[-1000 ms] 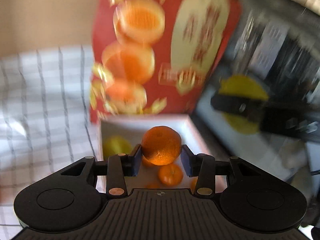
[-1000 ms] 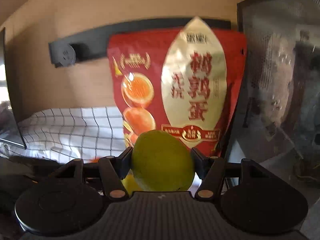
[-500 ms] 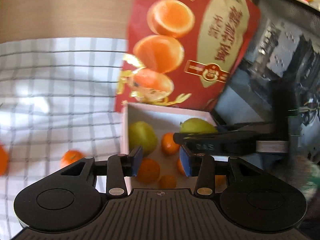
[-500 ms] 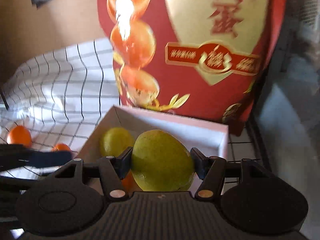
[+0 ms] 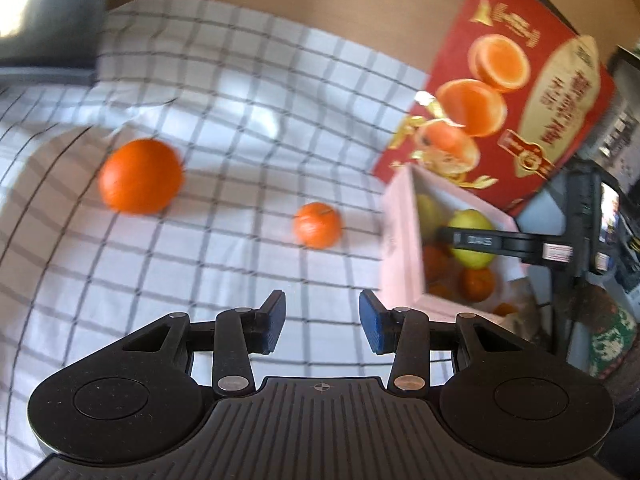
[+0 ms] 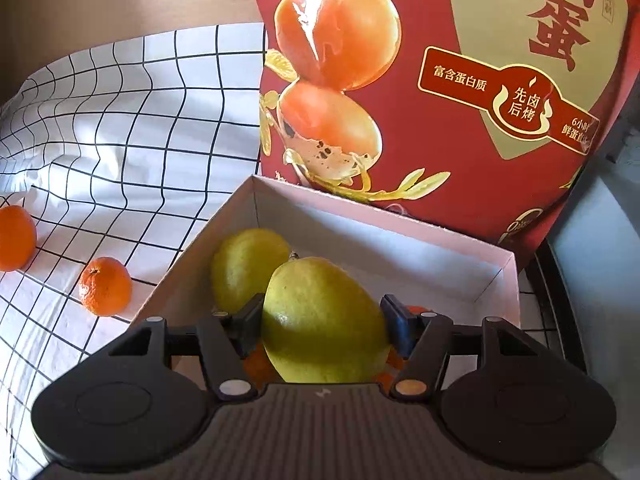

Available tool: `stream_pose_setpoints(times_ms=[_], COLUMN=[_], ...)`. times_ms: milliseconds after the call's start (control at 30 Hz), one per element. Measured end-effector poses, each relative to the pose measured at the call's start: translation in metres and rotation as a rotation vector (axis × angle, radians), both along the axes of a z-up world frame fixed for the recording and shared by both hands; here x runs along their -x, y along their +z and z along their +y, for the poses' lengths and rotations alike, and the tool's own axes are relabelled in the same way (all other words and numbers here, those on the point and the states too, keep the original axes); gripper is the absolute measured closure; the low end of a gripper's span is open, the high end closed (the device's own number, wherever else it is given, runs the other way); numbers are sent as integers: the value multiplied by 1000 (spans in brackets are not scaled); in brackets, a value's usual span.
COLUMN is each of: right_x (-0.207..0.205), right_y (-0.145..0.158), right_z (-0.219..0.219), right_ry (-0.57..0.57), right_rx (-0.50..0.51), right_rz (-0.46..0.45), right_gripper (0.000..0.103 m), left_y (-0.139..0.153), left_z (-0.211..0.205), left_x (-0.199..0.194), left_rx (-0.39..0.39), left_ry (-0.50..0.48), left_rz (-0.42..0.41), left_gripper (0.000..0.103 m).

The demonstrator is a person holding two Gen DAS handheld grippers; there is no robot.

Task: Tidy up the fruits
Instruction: 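Carry pear and tangerine over the pink box and open both grippers inside, then grasp the large orange with the left gripper while the right gripper approaches a small tangerine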

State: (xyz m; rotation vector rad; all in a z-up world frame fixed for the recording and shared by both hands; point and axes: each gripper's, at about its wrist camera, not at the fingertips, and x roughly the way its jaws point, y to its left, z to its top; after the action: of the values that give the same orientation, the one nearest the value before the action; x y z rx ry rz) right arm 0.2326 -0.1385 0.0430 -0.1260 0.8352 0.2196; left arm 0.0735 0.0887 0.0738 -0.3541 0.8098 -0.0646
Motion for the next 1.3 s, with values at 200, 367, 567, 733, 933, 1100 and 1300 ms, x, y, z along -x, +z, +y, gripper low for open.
stream_pose_setpoints(times_ms=[200, 367, 567, 733, 933, 1100, 1300], right_x=[11, 28, 42, 54, 66, 65, 42], right_y=[4, 9, 22, 39, 57, 46, 18], right_z=[5, 10, 14, 29, 69, 123, 173], right_ry=[1, -2, -12, -8, 96, 229, 288], right_rx=[-23, -2, 32, 67, 31, 50, 176], right_rz=[13, -1, -32, -87, -114, -98, -81], right_gripper=[39, 35, 35, 35, 35, 35, 35], left_y=[-5, -12, -26, -29, -28, -29, -30], left_z=[18, 34, 69, 95, 108, 116, 136], left_x=[10, 21, 30, 36, 41, 48, 56], left_rx=[14, 26, 49, 63, 49, 8, -5], left_ry=[24, 25, 101, 174, 180, 161, 174], left_rz=[11, 10, 45, 36, 17, 14, 8], left_gripper=[58, 58, 58, 58, 58, 58, 58])
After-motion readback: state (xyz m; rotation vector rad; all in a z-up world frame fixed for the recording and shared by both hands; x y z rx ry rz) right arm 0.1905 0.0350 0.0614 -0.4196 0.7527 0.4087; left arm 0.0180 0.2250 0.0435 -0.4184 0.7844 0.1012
